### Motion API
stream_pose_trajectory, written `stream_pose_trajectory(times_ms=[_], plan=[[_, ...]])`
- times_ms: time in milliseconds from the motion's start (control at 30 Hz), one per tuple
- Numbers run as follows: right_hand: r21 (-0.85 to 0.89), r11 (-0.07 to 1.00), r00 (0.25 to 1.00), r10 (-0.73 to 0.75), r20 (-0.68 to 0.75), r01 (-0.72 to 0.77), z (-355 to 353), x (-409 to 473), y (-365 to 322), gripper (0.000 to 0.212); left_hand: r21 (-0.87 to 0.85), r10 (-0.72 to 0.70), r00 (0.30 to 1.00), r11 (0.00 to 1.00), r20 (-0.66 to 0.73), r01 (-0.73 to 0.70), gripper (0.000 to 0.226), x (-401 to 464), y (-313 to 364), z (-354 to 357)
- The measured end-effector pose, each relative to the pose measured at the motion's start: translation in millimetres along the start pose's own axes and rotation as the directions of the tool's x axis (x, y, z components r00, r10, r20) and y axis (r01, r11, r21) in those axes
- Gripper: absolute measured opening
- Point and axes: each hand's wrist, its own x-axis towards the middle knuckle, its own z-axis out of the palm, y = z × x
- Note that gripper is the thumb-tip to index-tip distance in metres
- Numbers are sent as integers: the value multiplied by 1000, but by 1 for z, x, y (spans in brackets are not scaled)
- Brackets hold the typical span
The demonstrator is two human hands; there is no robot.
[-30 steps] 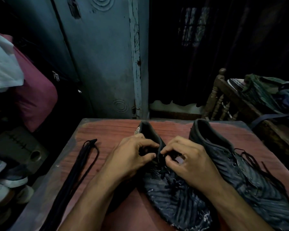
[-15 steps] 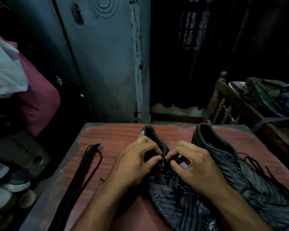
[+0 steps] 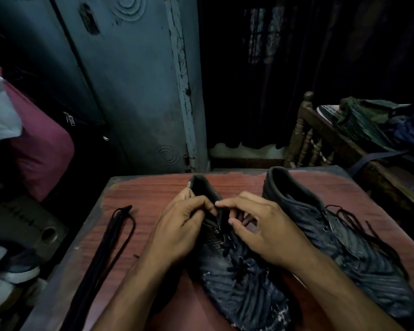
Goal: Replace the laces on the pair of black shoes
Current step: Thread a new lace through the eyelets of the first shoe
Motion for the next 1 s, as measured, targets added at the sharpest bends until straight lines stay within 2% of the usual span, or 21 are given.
stream_pose_trajectory(times_ms=[233,300,367,533,700,767,900,1000], plan=[[63,998,1000,27,1,-27,1,0,-1,23,-59,12,992,998,-129,-20,24,0,1,-2],[51,998,999,37,-4,-37,0,0,0,25,-101,33,992,994,-119,-45,22,1,3,-4],[37,998,999,53,5,-53,-2,0,1,29,-105,66,997,992,-51,-71,21,0,3,-8],[-18,993,993,115,14,-115,-1,0,5,34,140,182,979,971,88,-193,34,-1,-11,-8],[-10,995,995,96,-17,-96,-2,1,1,28,324,233,964,909,125,-261,50,0,-14,-5],[6,994,994,112,-19,-112,-3,1,2,28,281,226,967,926,117,-250,48,1,-13,-4],[26,991,991,132,-30,-131,-3,1,4,27,115,197,974,971,112,-210,29,1,-13,-6],[3,991,991,133,-30,-133,-3,1,4,28,58,214,968,973,131,-222,28,2,-16,-7]])
